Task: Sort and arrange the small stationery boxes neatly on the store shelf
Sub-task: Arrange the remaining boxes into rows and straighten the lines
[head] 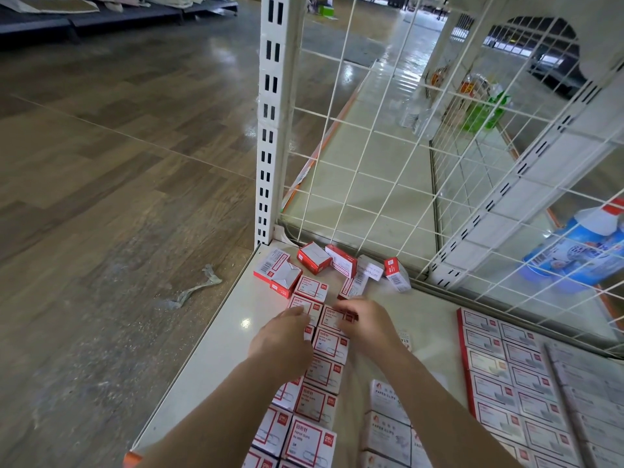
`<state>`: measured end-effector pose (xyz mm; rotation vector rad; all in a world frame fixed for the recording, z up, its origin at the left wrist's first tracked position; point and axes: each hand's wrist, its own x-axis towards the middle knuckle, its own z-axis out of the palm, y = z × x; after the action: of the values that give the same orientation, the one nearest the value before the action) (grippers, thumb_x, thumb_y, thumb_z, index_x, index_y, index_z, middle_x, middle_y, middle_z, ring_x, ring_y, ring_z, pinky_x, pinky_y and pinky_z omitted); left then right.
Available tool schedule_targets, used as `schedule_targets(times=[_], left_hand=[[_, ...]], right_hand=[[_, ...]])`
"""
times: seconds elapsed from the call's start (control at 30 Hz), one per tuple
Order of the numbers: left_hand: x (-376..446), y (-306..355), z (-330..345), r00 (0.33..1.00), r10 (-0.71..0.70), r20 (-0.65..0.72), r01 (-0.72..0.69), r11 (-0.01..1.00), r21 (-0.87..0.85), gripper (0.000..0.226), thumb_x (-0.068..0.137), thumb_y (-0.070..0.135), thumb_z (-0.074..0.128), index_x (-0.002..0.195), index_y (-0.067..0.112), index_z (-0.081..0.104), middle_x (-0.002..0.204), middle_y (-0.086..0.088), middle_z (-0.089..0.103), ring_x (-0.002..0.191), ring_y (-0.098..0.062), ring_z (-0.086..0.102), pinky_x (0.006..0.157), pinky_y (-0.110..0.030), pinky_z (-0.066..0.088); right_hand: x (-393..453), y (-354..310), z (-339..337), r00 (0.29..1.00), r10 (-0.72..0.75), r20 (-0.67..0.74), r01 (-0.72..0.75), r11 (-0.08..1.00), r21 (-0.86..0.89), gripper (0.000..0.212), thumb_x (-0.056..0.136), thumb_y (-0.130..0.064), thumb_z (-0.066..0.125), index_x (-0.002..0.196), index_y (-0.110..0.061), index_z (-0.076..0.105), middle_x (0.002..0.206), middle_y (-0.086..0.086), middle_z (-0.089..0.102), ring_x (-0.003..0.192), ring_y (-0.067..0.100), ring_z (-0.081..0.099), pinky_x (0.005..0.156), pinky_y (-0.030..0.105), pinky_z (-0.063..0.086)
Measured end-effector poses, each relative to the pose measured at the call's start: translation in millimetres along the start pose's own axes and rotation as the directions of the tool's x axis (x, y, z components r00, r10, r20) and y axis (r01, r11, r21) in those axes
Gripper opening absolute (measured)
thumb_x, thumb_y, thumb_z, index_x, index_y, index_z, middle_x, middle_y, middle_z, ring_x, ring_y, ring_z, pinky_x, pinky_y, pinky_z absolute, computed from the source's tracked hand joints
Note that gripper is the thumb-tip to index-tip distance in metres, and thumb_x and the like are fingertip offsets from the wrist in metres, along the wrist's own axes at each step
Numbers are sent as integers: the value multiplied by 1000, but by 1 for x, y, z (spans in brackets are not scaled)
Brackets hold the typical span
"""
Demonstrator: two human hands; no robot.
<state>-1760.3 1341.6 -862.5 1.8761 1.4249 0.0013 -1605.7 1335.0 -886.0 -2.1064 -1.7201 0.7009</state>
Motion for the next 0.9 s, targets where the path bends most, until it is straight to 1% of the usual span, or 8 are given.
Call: schedule_targets(times=[0.2, 0.43, 0.53, 0.63, 0.77, 0.83, 0.9], left_hand=[[0, 0, -1, 1000, 6, 5, -6, 1000, -5, 53, 95, 19, 48, 144, 30, 33, 153, 10, 24, 135, -14, 35, 90, -25, 50], [2, 0, 1, 1000, 4, 1, -4, 1000, 4, 53, 94, 20, 49, 144, 31, 33, 153, 11, 23, 137, -14, 32, 93, -26, 48], [3, 0, 1, 1000, 9, -12, -9, 1000, 14, 52, 94, 22, 49, 143, 33, 35, 153, 11, 22, 139, -15, 27, 99, -29, 45], [2, -1, 3, 999, 43, -14, -42, 997, 64, 50, 95, 23, 48, 142, 34, 35, 153, 10, 23, 141, -15, 23, 105, -32, 41], [3, -1, 4, 998, 56, -7, -55, 996, 64, 49, 95, 23, 48, 141, 34, 37, 151, 12, 27, 138, -14, 30, 99, -28, 44], [2, -1, 3, 999, 44, -23, -43, 997, 66, 49, 94, 22, 48, 141, 33, 37, 151, 11, 28, 139, -14, 28, 104, -31, 40], [2, -3, 1, 996, 34, -82, -26, 994, 104, 50, 94, 20, 48, 142, 31, 36, 153, 9, 25, 142, -15, 18, 114, -38, 27]], right_hand=[[-5, -3, -3, 999, -53, 0, 53, 999, -9, 31, 87, -10, 56, 117, -13, 63, 113, 4, 60, 103, 16, 56, 88, 25, 45], [-8, -4, -3, 997, -71, 9, 71, 997, 22, 29, 88, -10, 54, 115, -12, 64, 111, 4, 60, 103, 17, 55, 89, 31, 46], [-9, -3, -1, 997, -79, 4, 79, 996, 36, 31, 88, -9, 53, 117, -13, 63, 112, 2, 59, 105, 15, 54, 90, 29, 46], [-9, -3, 1, 996, -91, -9, 91, 995, 35, 33, 88, -10, 53, 118, -16, 63, 114, 0, 59, 107, 14, 53, 91, 27, 45], [-10, -4, 1, 994, -98, -41, 99, 994, 39, 31, 86, -7, 52, 114, -13, 65, 111, 3, 60, 105, 16, 54, 89, 28, 44], [-11, -5, 1, 995, -91, -48, 93, 994, 51, 29, 87, -7, 53, 112, -13, 65, 108, 3, 60, 102, 16, 54, 87, 27, 45], [-11, -3, 0, 995, -88, -46, 90, 994, 63, 30, 87, -8, 53, 115, -15, 64, 109, 3, 59, 101, 14, 54, 84, 22, 44]])
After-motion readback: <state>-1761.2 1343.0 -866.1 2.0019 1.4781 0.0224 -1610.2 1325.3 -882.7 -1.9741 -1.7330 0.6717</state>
